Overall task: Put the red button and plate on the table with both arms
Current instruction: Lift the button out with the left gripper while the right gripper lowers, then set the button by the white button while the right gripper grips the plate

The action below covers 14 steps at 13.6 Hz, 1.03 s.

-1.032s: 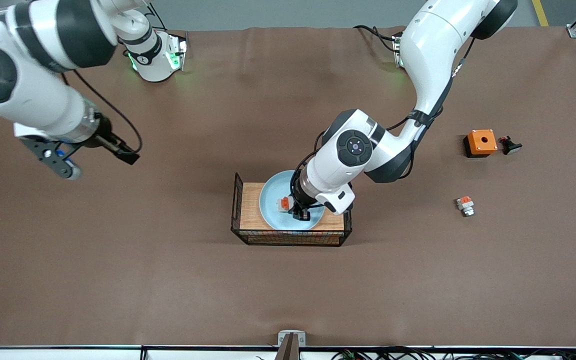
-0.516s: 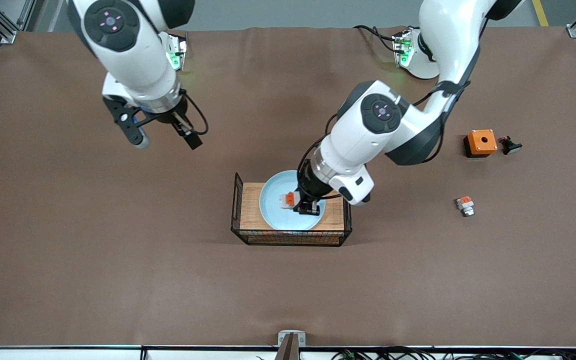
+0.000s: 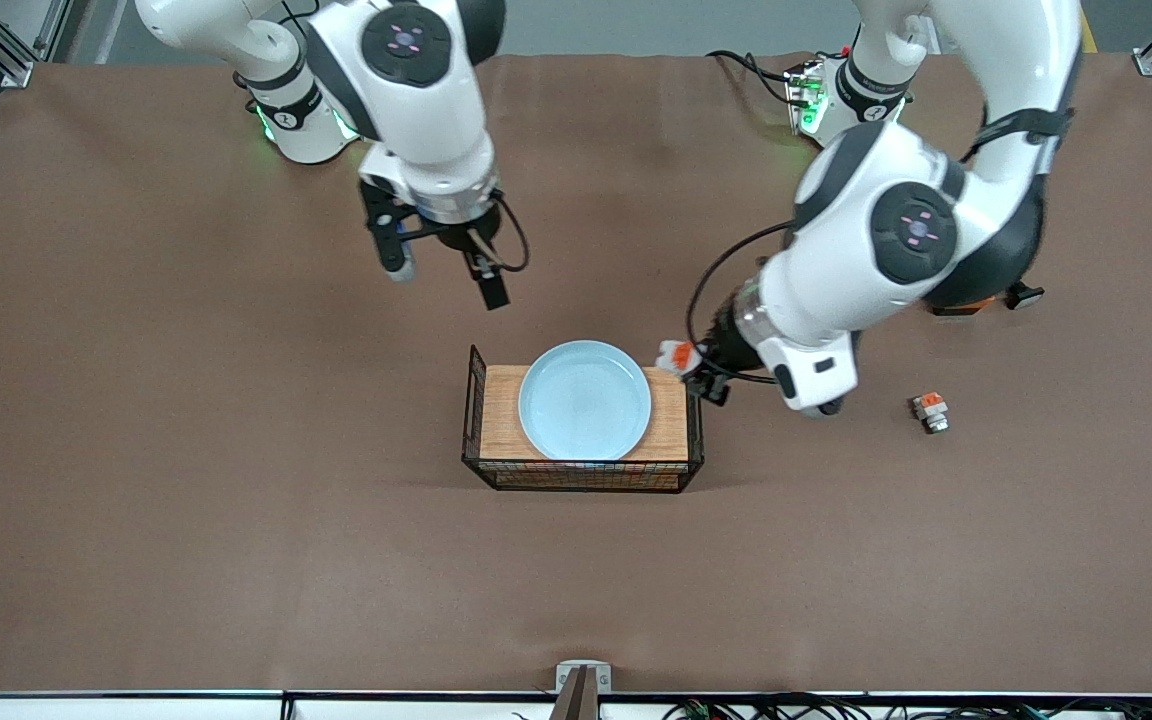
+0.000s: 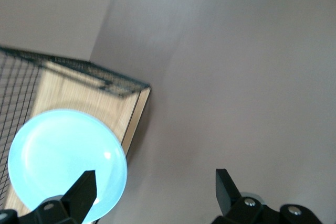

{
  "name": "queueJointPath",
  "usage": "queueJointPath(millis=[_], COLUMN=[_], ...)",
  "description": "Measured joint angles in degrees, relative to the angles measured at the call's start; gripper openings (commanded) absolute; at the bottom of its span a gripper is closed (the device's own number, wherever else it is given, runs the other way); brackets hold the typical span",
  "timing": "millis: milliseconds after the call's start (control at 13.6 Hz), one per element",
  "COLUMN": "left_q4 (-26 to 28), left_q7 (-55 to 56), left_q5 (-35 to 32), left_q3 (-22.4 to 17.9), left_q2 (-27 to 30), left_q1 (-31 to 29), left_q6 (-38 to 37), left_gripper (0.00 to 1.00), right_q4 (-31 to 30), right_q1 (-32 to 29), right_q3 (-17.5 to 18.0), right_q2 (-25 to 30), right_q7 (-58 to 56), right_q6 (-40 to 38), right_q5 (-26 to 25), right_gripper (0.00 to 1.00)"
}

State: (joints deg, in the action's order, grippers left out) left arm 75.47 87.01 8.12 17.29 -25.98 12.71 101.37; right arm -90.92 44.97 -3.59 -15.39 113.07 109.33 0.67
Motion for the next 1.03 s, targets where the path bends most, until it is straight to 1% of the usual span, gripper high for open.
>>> queueJointPath(millis=[221, 442, 589, 737, 1032], left_q4=[4.5, 9.2, 12.3, 15.8, 26.1], left_q7=[-20.1, -37.6, -46.8, -54.2, -64.6], left_q5=[0.1, -1.3, -3.3, -5.9, -7.9], left_q3=[0.0, -0.1, -0.2, -0.2, -0.3], left_q2=[3.4, 4.4, 4.3, 4.3, 3.9], left_q1=[-5.7, -10.5, -12.9, -14.6, -17.0], left_q6=[-6.2, -7.1, -6.5, -2.7, 11.0], left_gripper=[0.23, 0.23, 0.23, 0.23, 0.22], right_q4=[0.7, 5.6, 9.3, 12.5, 16.1], right_q1=[3.1, 3.5, 3.6, 3.6, 3.6], right_q3=[0.0, 0.0, -0.1, -0.2, -1.0], right_q2=[-4.8, -10.5, -14.3, -17.6, -21.2], right_q7=[7.9, 12.7, 14.1, 15.0, 16.1], right_q6=[5.1, 6.0, 6.0, 6.0, 7.1], right_q5=[-0.1, -0.1, -0.2, -0.2, -0.2], right_gripper=[0.99, 0.99, 0.98, 0.98, 0.98])
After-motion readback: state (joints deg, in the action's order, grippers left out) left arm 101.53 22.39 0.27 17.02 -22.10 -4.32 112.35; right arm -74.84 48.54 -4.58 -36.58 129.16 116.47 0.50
